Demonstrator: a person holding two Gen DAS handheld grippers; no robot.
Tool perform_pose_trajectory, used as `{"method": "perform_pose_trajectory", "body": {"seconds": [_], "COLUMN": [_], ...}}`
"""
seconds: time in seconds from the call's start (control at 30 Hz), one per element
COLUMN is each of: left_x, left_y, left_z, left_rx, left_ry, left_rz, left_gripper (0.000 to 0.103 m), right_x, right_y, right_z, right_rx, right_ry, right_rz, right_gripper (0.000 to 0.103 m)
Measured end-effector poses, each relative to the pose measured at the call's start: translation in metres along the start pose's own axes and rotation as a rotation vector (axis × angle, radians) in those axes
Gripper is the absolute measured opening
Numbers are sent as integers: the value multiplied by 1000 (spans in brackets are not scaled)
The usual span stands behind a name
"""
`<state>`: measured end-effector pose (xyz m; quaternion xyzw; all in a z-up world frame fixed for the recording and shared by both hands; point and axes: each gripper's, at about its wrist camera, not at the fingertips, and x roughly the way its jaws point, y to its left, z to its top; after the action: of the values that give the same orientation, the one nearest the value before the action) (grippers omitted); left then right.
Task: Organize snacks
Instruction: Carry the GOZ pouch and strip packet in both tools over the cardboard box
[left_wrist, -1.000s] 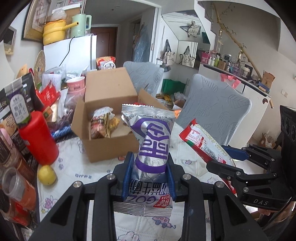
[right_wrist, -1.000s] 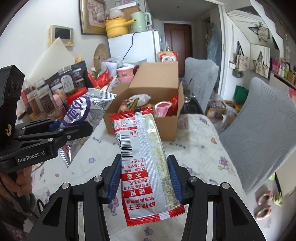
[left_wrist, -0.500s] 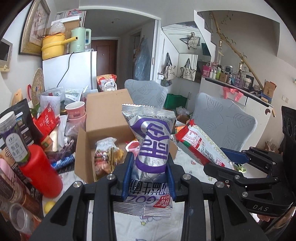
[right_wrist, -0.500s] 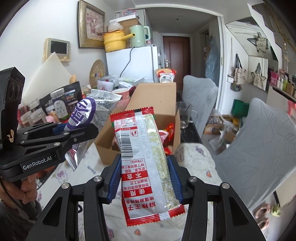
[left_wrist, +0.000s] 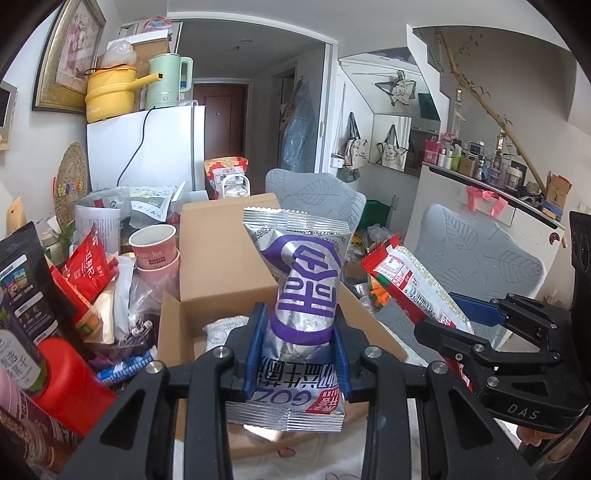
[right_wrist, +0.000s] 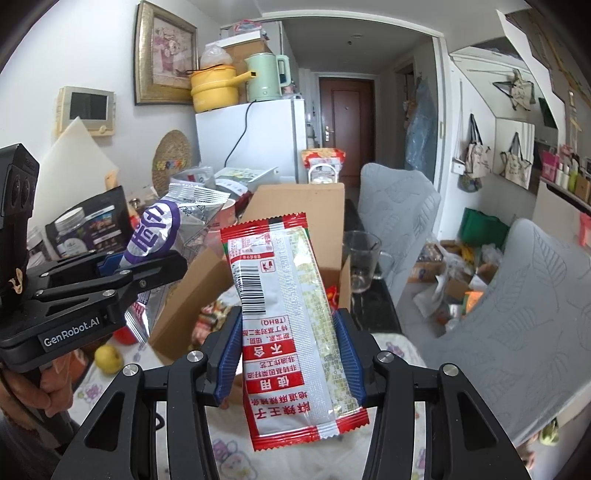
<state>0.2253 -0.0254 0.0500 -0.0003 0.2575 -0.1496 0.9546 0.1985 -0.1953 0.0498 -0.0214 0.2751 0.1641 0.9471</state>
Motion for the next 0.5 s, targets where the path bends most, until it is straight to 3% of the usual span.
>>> {"method": "perform_pose_trajectory", "body": {"seconds": [0.5], "left_x": [87], "left_y": [29], "left_z": [-9], "left_rx": [-6], "left_ry": [116], "left_rz": [98], "left_gripper": [32], "right_x": [89], "right_y": [-10], "right_z": [0], "right_rx": [40], "right_ry": [71], "right_rz": [2], "right_gripper": [48]}}
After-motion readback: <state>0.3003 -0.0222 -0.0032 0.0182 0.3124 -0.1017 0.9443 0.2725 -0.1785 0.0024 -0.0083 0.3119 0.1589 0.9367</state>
